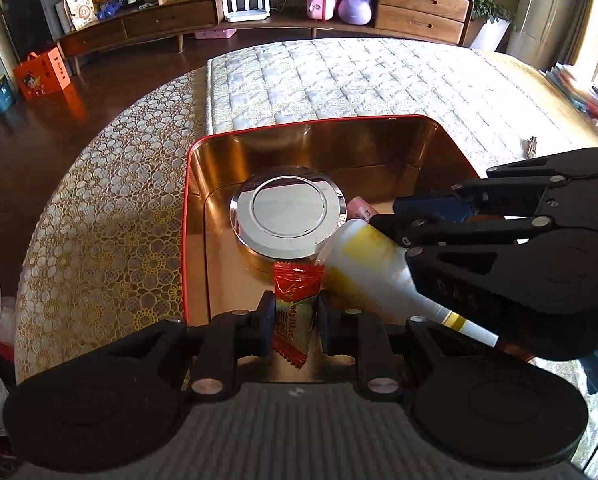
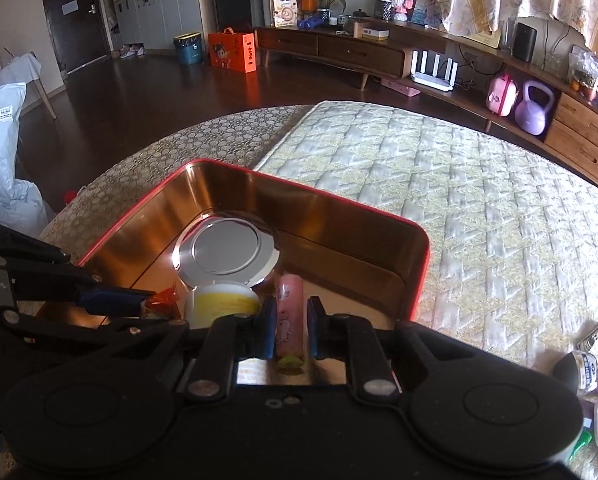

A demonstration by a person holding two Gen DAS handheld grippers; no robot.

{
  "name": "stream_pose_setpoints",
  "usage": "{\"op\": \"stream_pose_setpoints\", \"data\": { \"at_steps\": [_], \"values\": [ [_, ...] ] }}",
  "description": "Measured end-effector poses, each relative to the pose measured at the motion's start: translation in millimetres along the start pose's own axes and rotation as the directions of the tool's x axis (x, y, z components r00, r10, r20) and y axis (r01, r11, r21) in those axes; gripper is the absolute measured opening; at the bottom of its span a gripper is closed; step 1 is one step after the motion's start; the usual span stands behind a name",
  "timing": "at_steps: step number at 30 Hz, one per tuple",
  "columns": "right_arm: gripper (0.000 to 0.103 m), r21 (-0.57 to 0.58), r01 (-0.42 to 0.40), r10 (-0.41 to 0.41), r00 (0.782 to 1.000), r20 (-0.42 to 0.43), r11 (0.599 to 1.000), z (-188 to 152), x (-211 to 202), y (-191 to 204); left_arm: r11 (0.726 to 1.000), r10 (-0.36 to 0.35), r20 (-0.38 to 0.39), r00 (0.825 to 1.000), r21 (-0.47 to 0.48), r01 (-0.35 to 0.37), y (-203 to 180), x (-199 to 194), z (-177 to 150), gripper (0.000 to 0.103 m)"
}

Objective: Organize rigid objects
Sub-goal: 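Carry the candy packet into the red box with the left gripper while the right drops the cylinder in, then open both grippers and withdraw them from the red box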

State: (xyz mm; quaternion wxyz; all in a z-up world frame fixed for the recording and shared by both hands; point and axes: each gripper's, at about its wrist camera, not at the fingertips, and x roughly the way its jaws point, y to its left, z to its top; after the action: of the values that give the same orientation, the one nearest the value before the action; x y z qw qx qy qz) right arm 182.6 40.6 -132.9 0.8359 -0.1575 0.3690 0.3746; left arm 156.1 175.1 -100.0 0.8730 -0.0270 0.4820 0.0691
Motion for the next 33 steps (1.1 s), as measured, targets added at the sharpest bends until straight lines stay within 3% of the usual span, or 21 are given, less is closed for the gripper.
{"op": "stream_pose_setpoints", "data": {
  "at_steps": [10, 17, 21, 30, 33],
  "values": [
    [0.021, 0.047, -0.032, 0.030, 0.998, 0.054, 0.998, -8, -34, -9, 1.000, 0.014, -0.009, 1.000, -0.004, -0.014, -2, 0, 0, 0.023],
    [0.026, 0.091, -0.060, 0.053, 0.995, 0.080, 0.994, -14, -59, -14, 0.999, 0.020, -0.015, 1.000, -0.026, -0.021, 1, -8, -4, 0.032],
    [0.031, 0.109, -0.072, 0.061, 0.993, 0.099, 0.991, -20, -72, -14, 0.999, 0.015, 0.005, 1.000, -0.034, -0.015, 0, -18, -8, 0.055],
    [0.042, 0.122, -0.078, 0.060, 0.987, 0.147, 0.989, -33, -101, -15, 1.000, 0.023, 0.064, 0.998, -0.016, -0.022, -17, -43, -13, 0.057],
    [0.050, 0.135, -0.077, 0.053, 0.984, 0.171, 0.988, -39, -113, -18, 1.000, 0.023, 0.094, 0.995, -0.010, -0.022, -24, -54, -15, 0.065]
  ]
}}
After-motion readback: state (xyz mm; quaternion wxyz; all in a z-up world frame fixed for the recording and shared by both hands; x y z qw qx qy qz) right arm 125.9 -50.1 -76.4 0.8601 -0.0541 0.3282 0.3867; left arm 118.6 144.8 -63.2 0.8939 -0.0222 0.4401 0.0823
